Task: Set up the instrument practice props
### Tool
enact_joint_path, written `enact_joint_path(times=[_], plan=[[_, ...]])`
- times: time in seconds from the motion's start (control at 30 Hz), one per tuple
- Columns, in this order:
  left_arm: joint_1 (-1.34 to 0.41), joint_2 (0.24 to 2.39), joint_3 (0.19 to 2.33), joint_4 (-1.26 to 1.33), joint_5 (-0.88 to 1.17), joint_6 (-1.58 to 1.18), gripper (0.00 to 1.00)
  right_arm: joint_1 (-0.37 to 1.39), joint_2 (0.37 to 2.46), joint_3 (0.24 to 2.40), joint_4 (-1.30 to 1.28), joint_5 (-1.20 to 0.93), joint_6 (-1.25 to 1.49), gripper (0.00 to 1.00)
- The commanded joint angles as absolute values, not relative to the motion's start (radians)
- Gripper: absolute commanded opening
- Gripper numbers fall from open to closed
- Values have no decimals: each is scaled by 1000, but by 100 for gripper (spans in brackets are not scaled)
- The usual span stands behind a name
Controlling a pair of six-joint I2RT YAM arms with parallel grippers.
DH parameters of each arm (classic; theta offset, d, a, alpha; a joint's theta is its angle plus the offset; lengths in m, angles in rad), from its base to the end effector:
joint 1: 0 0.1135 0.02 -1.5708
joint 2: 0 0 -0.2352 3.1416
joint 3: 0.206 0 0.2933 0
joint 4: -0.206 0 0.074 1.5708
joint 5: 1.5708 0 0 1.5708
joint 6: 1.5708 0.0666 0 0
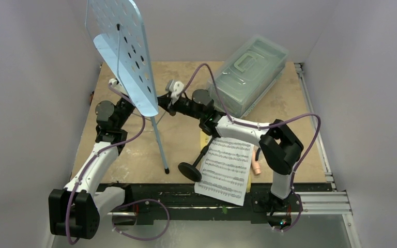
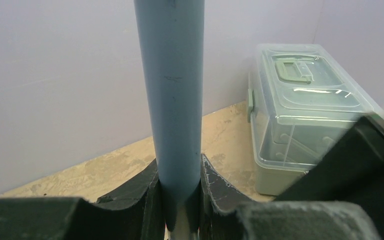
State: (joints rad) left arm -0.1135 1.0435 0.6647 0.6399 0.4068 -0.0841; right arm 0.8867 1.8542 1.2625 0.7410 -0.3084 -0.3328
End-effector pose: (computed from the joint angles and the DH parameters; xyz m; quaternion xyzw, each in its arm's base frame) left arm 0.3161 -0.0626 0.3012 0.1690 0.5941 -0.1990 0.7609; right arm 0.2962 0.3952 0.2494 -0.4646 0.4618 0.3011 0.6929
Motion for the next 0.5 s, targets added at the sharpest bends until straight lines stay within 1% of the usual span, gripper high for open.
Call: enact_joint_path(times=[0.0, 0.03, 0.07, 0.13, 0.17, 0.23, 0.33, 0.47], plan=[[-127, 1004, 711, 755, 479, -44, 0, 769, 1841, 1399, 499, -220, 645, 0], [-127, 1003, 710, 755, 480, -45, 0, 736, 1868, 1426, 435, -268, 820, 0], [-127, 1002, 710, 754, 481, -45, 0, 708, 1903, 1471, 318, -325, 975, 0], [-127, 1002, 709, 755, 480, -45, 0, 665, 1986, 1572, 203, -503, 1195, 0], [-127, 1002, 709, 755, 479, -45, 0, 660, 2015, 1593, 214, -558, 1258, 0], [-127, 1001, 707, 755, 478, -45, 0, 658, 2028, 1579, 283, -564, 1387, 0], [-127, 999, 706, 752, 474, -41, 0, 660, 2023, 1596, 269, -525, 1462, 0], [-127, 1001, 706, 749, 471, -38, 0, 654, 2005, 1628, 145, -427, 1402, 0]])
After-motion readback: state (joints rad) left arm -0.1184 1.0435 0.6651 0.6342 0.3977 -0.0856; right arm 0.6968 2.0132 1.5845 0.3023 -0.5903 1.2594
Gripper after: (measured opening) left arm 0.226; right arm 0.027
